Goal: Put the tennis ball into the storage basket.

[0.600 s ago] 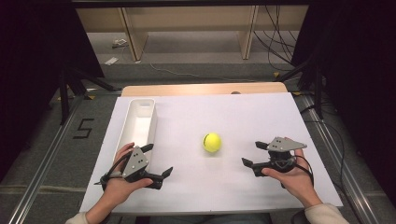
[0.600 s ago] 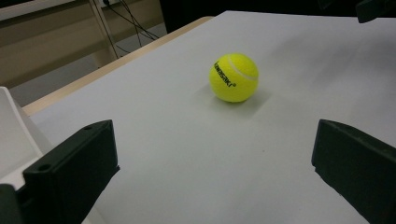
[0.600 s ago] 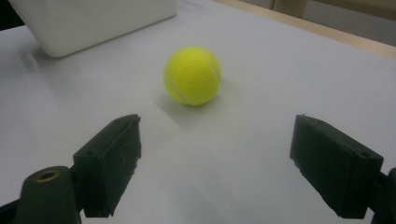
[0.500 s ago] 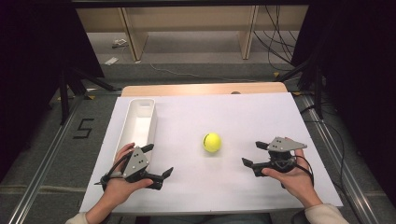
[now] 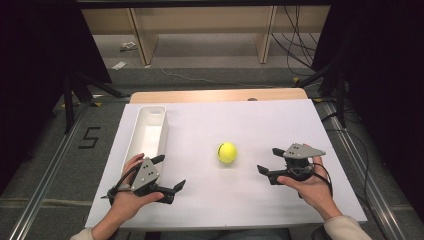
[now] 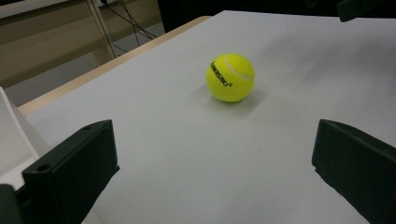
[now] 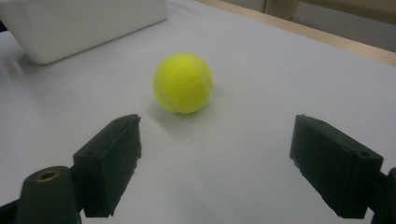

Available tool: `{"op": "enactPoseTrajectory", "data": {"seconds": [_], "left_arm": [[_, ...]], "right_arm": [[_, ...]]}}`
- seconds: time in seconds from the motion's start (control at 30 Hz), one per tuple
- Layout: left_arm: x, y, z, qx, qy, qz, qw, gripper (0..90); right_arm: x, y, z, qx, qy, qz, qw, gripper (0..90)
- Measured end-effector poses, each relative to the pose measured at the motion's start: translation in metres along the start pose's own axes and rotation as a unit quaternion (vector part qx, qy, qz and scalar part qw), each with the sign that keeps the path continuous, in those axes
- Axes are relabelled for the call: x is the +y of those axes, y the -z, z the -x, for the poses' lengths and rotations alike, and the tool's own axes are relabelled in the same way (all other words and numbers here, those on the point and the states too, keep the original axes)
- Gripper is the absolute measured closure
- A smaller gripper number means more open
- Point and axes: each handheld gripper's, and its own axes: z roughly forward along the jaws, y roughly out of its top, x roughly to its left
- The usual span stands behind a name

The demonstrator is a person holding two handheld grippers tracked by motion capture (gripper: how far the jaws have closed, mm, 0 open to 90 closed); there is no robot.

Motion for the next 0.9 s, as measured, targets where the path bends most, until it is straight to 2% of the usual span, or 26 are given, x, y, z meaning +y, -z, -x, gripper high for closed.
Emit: {"op": "enactPoseTrajectory", "data": {"seconds": [0.27, 0.9], "left_arm": [[0.000, 0.000, 0.000, 0.000, 0.000, 0.000, 1.0000, 0.0], [0.000, 0.001, 0.000, -0.001, -0.002, 0.000, 1.0000, 0.0]], "right_arm": [[0.006, -0.013, 0.001, -0.003, -0.002, 0.000, 1.0000, 16.7], [0.025, -0.058, -0.010, 0.012, 0.011, -0.015, 0.9998, 16.0]]}}
